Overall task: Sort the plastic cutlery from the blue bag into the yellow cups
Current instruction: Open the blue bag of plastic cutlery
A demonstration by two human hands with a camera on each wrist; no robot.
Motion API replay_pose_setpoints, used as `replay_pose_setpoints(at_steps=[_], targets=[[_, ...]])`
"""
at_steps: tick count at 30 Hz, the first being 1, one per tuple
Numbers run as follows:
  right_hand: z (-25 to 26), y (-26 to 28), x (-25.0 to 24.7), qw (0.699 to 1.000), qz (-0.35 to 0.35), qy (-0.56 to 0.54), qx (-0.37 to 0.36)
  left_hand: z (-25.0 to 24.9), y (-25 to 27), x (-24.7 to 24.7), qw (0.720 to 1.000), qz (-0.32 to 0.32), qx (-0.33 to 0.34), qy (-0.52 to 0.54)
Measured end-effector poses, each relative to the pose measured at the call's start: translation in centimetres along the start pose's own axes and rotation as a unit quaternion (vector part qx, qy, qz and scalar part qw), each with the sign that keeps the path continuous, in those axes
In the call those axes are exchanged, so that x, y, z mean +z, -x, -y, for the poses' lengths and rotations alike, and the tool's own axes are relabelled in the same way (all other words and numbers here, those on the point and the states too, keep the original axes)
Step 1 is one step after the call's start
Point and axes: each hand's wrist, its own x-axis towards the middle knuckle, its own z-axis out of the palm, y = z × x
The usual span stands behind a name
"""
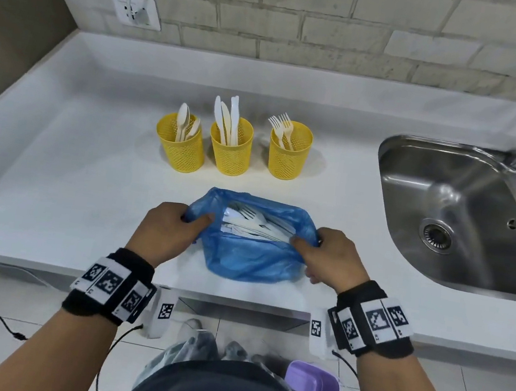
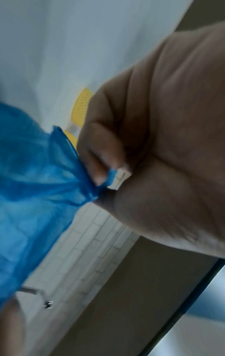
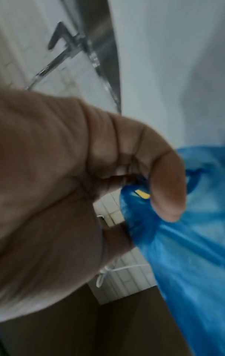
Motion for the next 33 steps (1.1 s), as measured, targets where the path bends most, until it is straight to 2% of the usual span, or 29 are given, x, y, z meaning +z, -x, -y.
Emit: replay_pose_setpoints(at_steps=[2,3,5,6,8,11,12,13,15,17,18,20,21,22,24,26,27,28,30,31,32,33], targets=[[-0.4,-0.4,0.6,0.992,-0.017,-0.121,-0.012,-0.2,0.0,0.2,0.988,0.011,-0.035,0.149],[-0.5,-0.5,0.9,0.983,-0.02,-0.185,-0.012,-0.3,0.0,0.3,0.965,0.025,-0.066,0.251],[-0.4,-0.5,1.4,0.947,-0.003,-0.32,0.005,-0.4,0.1,0.5,0.895,0.058,-0.123,0.425],[-0.4,-0.5,1.6,0.919,0.017,-0.393,0.026,-0.4,0.1,0.5,0.858,0.071,-0.144,0.488],[-0.5,-0.5,1.7,0.836,0.055,-0.54,0.082,-0.3,-0.2,0.5,0.787,0.085,-0.182,0.583],[-1.6,-0.9,2.2,0.663,0.068,-0.729,0.157,0.5,-0.9,0.8,0.665,0.077,-0.278,0.688],[-2.0,-0.9,2.4,0.633,0.066,-0.756,0.153,0.8,-1.1,0.9,0.637,0.071,-0.309,0.703],[-2.3,-0.8,2.5,0.624,0.066,-0.765,0.144,1.0,-1.3,0.9,0.629,0.064,-0.324,0.704],[-2.2,-0.6,2.2,0.646,0.071,-0.751,0.116,1.0,-1.1,1.0,0.654,0.068,-0.304,0.689],[-1.8,-0.7,1.9,0.692,0.074,-0.711,0.098,0.3,-0.7,1.0,0.703,0.083,-0.261,0.656],[-1.7,-0.9,1.8,0.73,0.068,-0.673,0.092,-0.3,-0.5,1.0,0.745,0.079,-0.241,0.617],[-1.3,-1.2,1.9,0.841,0.038,-0.537,0.064,-1.4,-0.4,1.2,0.838,0.045,-0.192,0.508],[-1.2,-1.4,2.1,0.894,0.018,-0.446,0.047,-1.9,-0.4,1.3,0.869,0.029,-0.167,0.464],[-0.9,-1.4,2.3,0.934,0.004,-0.357,0.028,-2.1,-0.6,1.6,0.887,0.016,-0.146,0.438],[-0.7,-2.0,2.7,0.968,-0.009,-0.251,-0.018,-2.2,-1.2,2.0,0.897,0.001,-0.112,0.427],[-0.3,-2.2,2.9,0.968,-0.007,-0.246,-0.043,-1.8,-1.9,2.0,0.885,-0.008,-0.118,0.45],[-0.2,-2.5,2.8,0.949,-0.002,-0.314,-0.023,-1.4,-2.4,1.8,0.859,-0.001,-0.142,0.493],[-0.2,-2.9,2.6,0.902,0.028,-0.43,0.031,-1.1,-2.8,1.4,0.819,0.018,-0.174,0.547],[-0.3,-3.2,1.9,0.742,0.11,-0.643,0.152,-0.6,-3.0,0.9,0.724,0.07,-0.236,0.644],[-0.4,-3.1,1.6,0.698,0.12,-0.683,0.179,-0.4,-2.9,0.8,0.71,0.086,-0.248,0.654],[-0.4,-2.9,1.4,0.704,0.119,-0.677,0.181,-0.4,-3.0,0.8,0.728,0.089,-0.251,0.632],[-0.6,-2.8,1.4,0.739,0.1,-0.645,0.167,-0.4,-3.0,0.9,0.779,0.076,-0.234,0.577]])
